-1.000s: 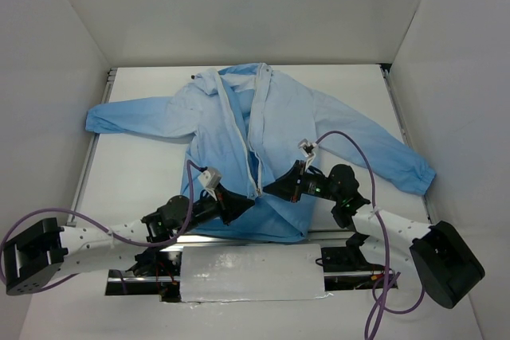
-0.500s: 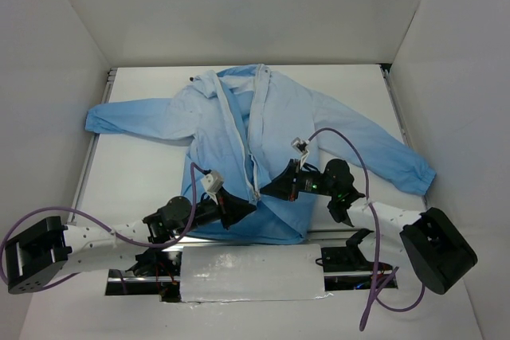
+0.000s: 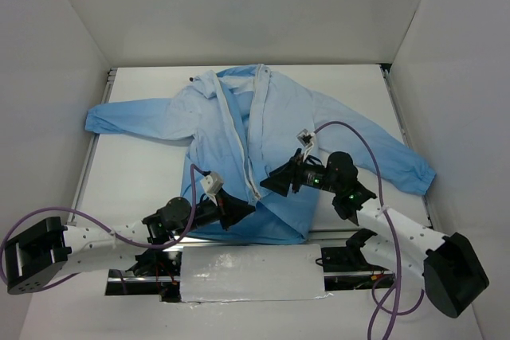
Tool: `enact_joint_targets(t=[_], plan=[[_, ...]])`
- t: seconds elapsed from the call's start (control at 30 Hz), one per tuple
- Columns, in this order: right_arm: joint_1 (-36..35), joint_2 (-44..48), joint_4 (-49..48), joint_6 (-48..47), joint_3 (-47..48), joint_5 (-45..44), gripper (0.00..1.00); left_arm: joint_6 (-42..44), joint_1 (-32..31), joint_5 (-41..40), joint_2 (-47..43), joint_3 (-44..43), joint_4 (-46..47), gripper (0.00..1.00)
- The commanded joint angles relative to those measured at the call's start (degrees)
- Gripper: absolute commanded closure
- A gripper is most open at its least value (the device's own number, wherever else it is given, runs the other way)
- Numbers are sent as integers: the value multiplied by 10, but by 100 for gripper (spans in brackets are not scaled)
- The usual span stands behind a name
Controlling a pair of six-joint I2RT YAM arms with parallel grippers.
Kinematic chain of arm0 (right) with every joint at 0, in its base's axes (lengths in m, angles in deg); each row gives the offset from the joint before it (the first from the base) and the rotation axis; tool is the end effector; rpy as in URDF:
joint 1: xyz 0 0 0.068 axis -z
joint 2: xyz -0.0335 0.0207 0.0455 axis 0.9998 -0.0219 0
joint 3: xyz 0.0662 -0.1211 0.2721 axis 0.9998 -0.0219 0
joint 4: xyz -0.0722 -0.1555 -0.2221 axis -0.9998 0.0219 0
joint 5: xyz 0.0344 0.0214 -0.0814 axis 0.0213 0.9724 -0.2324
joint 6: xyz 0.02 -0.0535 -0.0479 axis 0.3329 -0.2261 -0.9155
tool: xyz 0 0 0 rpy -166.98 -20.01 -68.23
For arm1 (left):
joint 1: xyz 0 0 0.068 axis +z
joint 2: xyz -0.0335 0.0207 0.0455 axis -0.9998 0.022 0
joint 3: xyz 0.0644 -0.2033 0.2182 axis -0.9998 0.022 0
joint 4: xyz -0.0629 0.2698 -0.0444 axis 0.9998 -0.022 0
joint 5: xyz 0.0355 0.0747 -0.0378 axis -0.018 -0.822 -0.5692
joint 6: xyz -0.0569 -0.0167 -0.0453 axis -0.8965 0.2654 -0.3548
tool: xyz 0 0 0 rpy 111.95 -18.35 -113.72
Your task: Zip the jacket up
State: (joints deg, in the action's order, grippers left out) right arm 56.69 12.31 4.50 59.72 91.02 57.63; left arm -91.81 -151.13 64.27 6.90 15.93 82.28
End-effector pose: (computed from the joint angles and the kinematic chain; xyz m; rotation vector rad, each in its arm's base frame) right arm 0.1665 0.1495 0.2423 -0.4859 1.7844 1.4183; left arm 0.0986 -0.1879 0.2192 0.3950 1.6096 -1.3332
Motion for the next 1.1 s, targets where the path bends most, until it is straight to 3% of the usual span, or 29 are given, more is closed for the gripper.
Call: enact_joint_targets(t=[0.0, 0.13, 0.37, 0.47, 0.53, 0.63, 0.8, 1.07], plan=[[-1, 37, 119, -40, 53, -124, 26, 11, -1, 19, -8, 3, 53, 100], [1, 77, 202, -64, 88, -183, 20, 10, -1, 21, -5, 4, 57, 100], [1, 126, 285, -60, 113, -178, 19, 11, -2, 21, 0, -3, 55, 100], [-1, 144, 292, -45, 95, -136, 25, 10, -1, 20, 5, -4, 58, 100], [-6, 153, 263, 5, 79, -83, 27, 10, -2, 21, 10, -9, 58, 100], [-34, 172, 225, 88, 41, -72, 31, 10, -1, 25, 18, -10, 63, 100], [-87, 238, 210, 215, -12, -150, 34, 5, -1, 27, 33, -10, 77, 100], [-172, 254, 213, 330, -55, -272, 35, 3, -2, 23, 38, -12, 79, 100]])
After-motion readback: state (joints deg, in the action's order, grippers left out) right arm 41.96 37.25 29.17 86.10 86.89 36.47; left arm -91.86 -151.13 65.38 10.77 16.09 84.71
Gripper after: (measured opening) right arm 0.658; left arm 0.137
